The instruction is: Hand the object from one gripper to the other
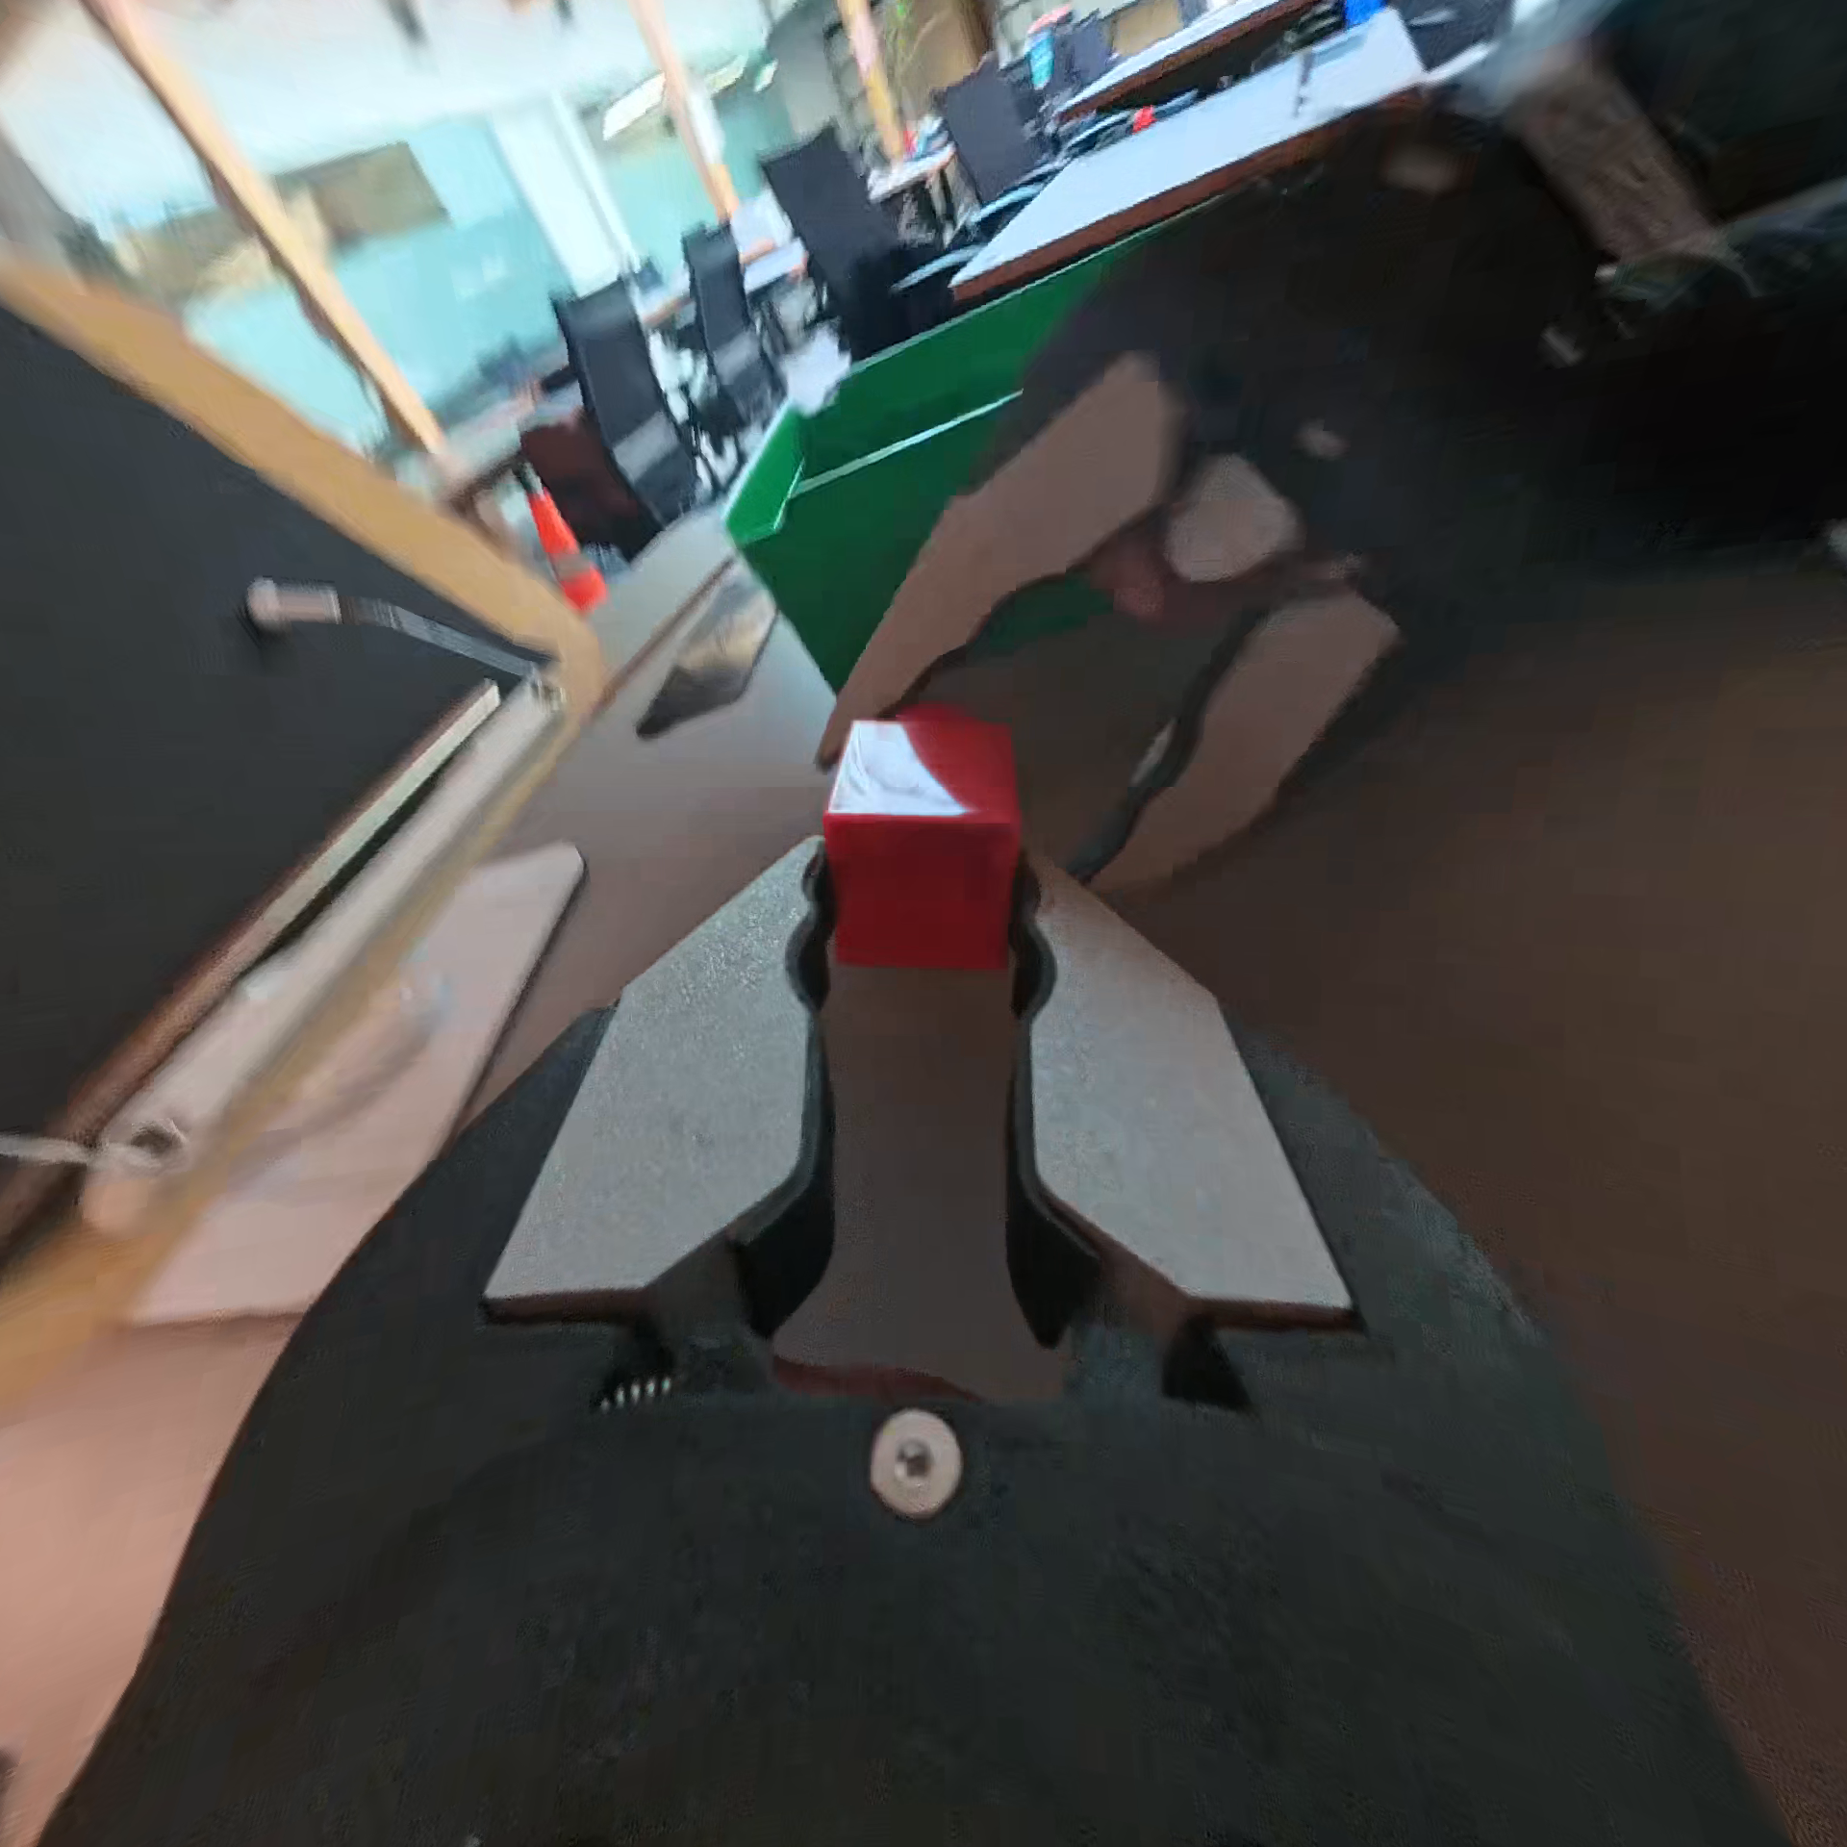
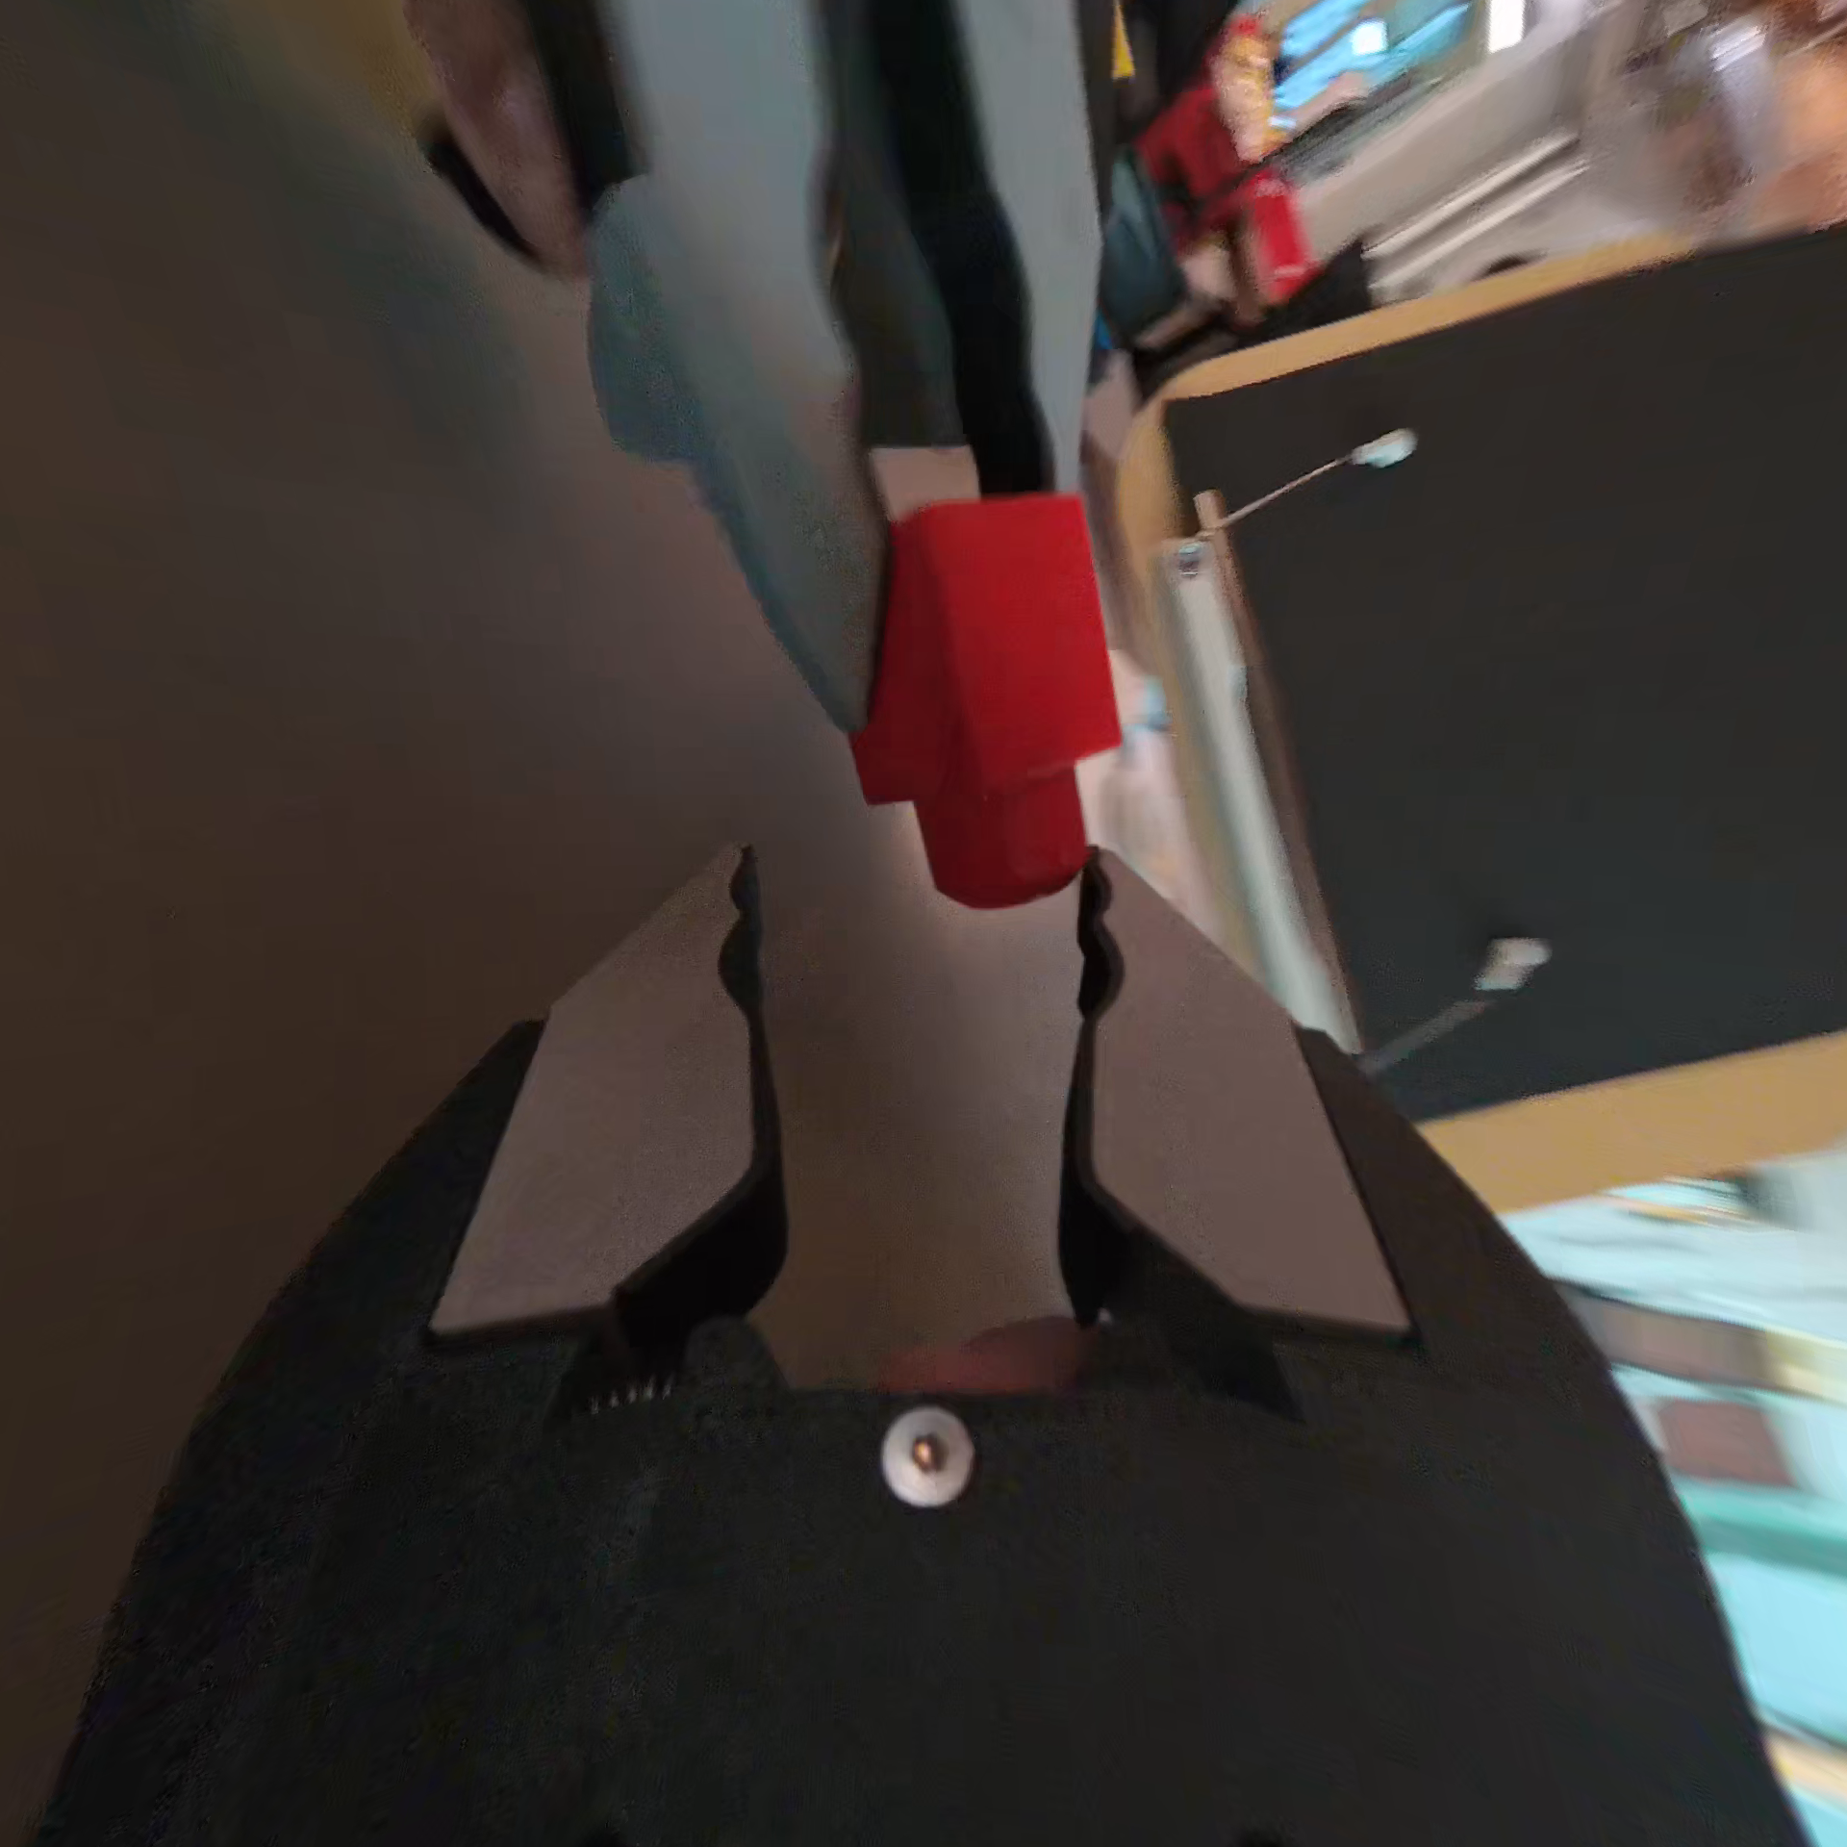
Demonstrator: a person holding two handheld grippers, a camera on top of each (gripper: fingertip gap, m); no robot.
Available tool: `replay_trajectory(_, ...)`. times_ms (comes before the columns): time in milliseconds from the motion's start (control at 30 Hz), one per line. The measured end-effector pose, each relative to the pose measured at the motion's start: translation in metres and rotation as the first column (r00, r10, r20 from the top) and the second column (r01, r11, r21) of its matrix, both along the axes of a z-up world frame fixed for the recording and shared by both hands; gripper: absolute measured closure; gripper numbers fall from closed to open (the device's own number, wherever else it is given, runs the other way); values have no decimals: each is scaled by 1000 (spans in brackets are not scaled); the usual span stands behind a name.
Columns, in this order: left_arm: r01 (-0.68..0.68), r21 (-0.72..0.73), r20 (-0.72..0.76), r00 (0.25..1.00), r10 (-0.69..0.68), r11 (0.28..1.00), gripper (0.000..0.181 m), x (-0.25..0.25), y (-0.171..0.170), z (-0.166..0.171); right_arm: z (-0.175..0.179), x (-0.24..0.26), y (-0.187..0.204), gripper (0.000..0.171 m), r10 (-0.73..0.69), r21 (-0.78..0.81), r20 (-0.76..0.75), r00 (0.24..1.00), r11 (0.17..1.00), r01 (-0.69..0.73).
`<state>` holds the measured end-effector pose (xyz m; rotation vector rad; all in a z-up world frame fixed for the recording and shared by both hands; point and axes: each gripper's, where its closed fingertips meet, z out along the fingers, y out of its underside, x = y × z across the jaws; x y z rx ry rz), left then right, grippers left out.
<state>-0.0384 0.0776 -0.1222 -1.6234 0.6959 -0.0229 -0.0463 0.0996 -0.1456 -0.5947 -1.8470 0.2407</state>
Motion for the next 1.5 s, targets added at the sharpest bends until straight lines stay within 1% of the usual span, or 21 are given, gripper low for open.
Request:
replay_trajectory(67, 22, 82, -150, 989, -9, 996, 149, 6, -4, 0, -5, 10, -13, 106, 123, -288, 79, 989, 953, -96)
replay_trajectory(167, 122, 172, -274, 959, -71, 977, 149, 25, -12, 1, 6, 28, -28, 118, 300, -568, 93, 949, 799, -197)
replay_trajectory(233, 161, 184, -305, 947, -100, 970, 149, 34, -15, 0, 15, 38, -36, 136, 387, -651, 63, 920, 715, -256)
replay_trajectory(267, 163, 187, -304, 947, -101, 969, 149, 35, -16, 0, 16, 41, -38, 136, 401, -657, 64, 914, 706, -264)
replay_trajectory(367, 163, 170, -249, 961, -117, 972, 149, 38, -16, 1, 16, 41, -39, 137, 383, -603, 60, 922, 750, -272)
replay_trajectory(500, 70, 104, -151, 987, -54, 992, 146, 27, -6, -5, 18, 35, -32, 140, 306, -538, 43, 951, 809, -236)
replay_trajectory(567, 15, 59, -107, 994, -9, 998, 126, 19, 0, -9, 28, 30, -24, 140, 225, -510, 1, 974, 838, -193)
replay_trajectory(600, -4, 44, -86, 996, 8, 999, 123, 16, 2, -10, 38, 29, -19, 141, 179, -504, -35, 983, 846, -173)
replay_trajectory(667, -45, 49, -61, 997, 48, 998, 129, 9, 6, -8, 64, 33, 1, 142, 49, -492, -112, 993, 865, -98)
replay_trajectory(767, -131, 40, -44, 990, 132, 991, 137, -6, 11, -6, 105, 66, 54, 142, -225, -480, -130, 966, 866, 138)
replay_trajectory(833, -186, 18, -5, 982, 187, 982, 138, -16, 15, -6, 123, 107, 104, 142, -408, -452, -66, 910, 826, 338)
replay_trajectory(933, -234, -31, 49, 971, 235, 972, 138, -27, 19, -8, 108, 181, 198, 141, -680, -386, 152, 718, 628, 676)
replay_trajectory(1000, -262, -46, 48, 963, 264, 964, 138, -32, 21, -11, 76, 216, 241, 142, -735, -359, 291, 612, 509, 782)
replay_trajectory(1067, -271, -63, 37, 961, 274, 960, 133, -33, 22, -14, 31, 244, 267, 138, -745, -317, 456, 487, 375, 871)
replay_trajectory(1133, -286, -69, 48, 956, 290, 956, 129, -36, 22, -14, 8, 256, 282, 128, -760, -270, 507, 407, 308, 912)
replay_trajectory(1167, -288, -78, 63, 954, 293, 954, 123, -36, 22, -14, 11, 256, 282, 128, -771, -279, 489, 408, 305, 910)
replay_trajectory(1200, -295, -88, 82, 950, 302, 951, 120, -38, 22, -14, 25, 249, 279, 132, -781, -319, 436, 447, 330, 888)
replay_trajectory(1233, -296, -100, 104, 946, 306, 950, 119, -38, 22, -13, 44, 238, 272, 140, -780, -379, 365, 508, 374, 847)
replay_trajectory(1300, -282, -129, 154, 941, 300, 951, 103, -35, 22, -13, 85, 212, 246, 143, -737, -503, 239, 632, 463, 730)
replay_trajectory(1400, -279, -186, 181, 933, 312, 942, 104, -34, 21, -16, 115, 175, 193, 122, -606, -628, 206, 768, 520, 579)
replay_trajectory(1500, -304, -178, 218, 915, 339, 936, 112, -37, 11, 1, 119, 132, 129, 113, -429, -703, 188, 883, 569, 426)
